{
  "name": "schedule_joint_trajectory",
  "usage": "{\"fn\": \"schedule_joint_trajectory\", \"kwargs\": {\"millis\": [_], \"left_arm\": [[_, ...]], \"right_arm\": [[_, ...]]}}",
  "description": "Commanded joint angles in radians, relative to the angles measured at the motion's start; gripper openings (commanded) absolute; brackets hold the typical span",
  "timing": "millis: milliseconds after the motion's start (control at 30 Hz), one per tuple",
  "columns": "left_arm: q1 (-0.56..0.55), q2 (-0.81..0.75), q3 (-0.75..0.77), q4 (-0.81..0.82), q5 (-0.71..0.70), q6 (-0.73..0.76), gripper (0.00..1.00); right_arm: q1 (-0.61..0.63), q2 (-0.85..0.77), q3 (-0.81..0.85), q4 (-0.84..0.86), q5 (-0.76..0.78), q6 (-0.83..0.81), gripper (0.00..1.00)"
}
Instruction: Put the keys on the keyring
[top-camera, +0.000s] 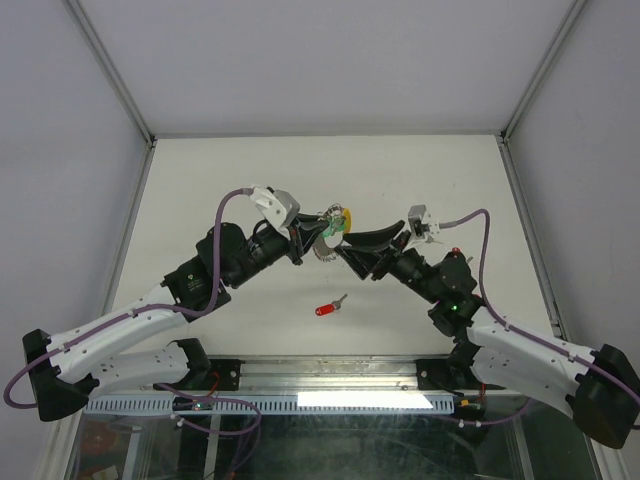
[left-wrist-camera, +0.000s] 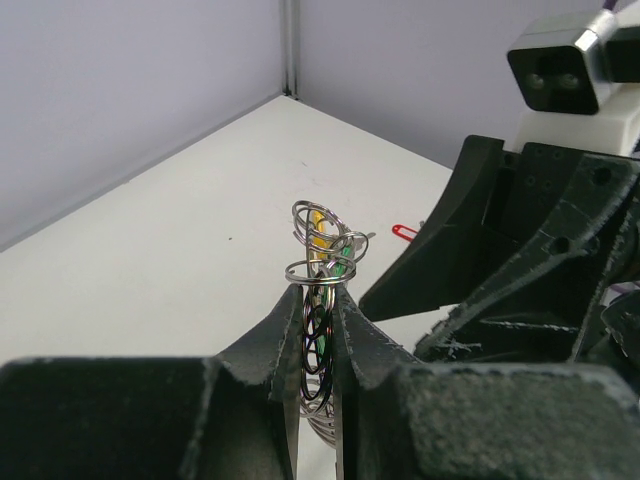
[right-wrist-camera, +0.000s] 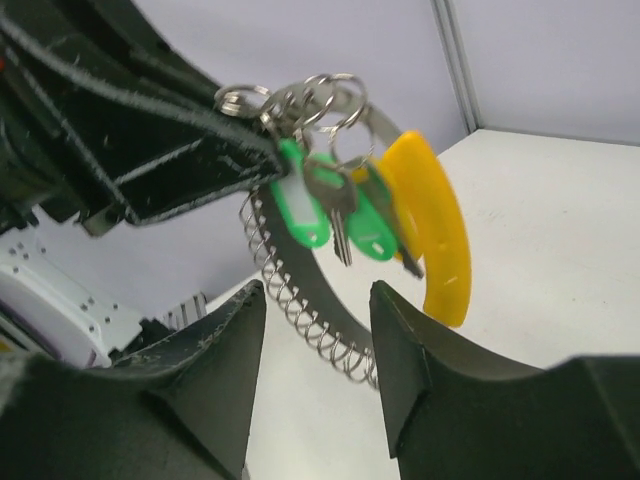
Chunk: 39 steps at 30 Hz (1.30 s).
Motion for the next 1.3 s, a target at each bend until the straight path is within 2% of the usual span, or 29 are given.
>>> {"fn": "schedule_joint_trajectory", "kwargs": {"millis": [0,167,233,600,633,800,1000,1067,1267], "left_arm": [[-0.010,-0.021,0.022,0.053,-0.023,-0.022,0.00],[-0.010,-0.003,0.038,0.039,-0.030,-0.030,0.00],[-0.010,0.005,0.045,0.036,-0.037,-0.040,0.00],[-0.010,0.018,0.073,0.020,-0.091,-0.051,0.01],[-0.010,0.018,0.076,0.019,-0.096,-0.050,0.02],[-0.010,0.023,0.081,0.020,-0.113,-0.057,0.03],[-0.010,0.028,0.085,0.020,-0.122,-0.063,0.03],[-0.010,0.027,0.086,0.018,-0.120,-0.066,0.03],[-0.011,0.016,0.080,0.018,-0.126,-0.082,0.08]], "right_arm": [[-0.001,-0.080,-0.001,-0.136,-0.084,-0.225,0.49],[0.006,-0.108,-0.014,-0.141,-0.110,-0.386,0.51],[0.025,-0.089,-0.014,-0.112,-0.098,-0.428,0.55],[0.200,0.094,0.031,0.041,0.178,-0.613,0.74],[0.211,0.107,0.032,0.056,0.202,-0.624,0.79],[0.257,0.174,0.047,0.142,0.312,-0.688,0.81],[0.294,0.262,0.098,0.194,0.359,-0.771,0.79],[0.297,0.290,0.114,0.209,0.359,-0.773,0.73],[0.298,0.338,0.136,0.236,0.402,-0.780,0.49]]}}
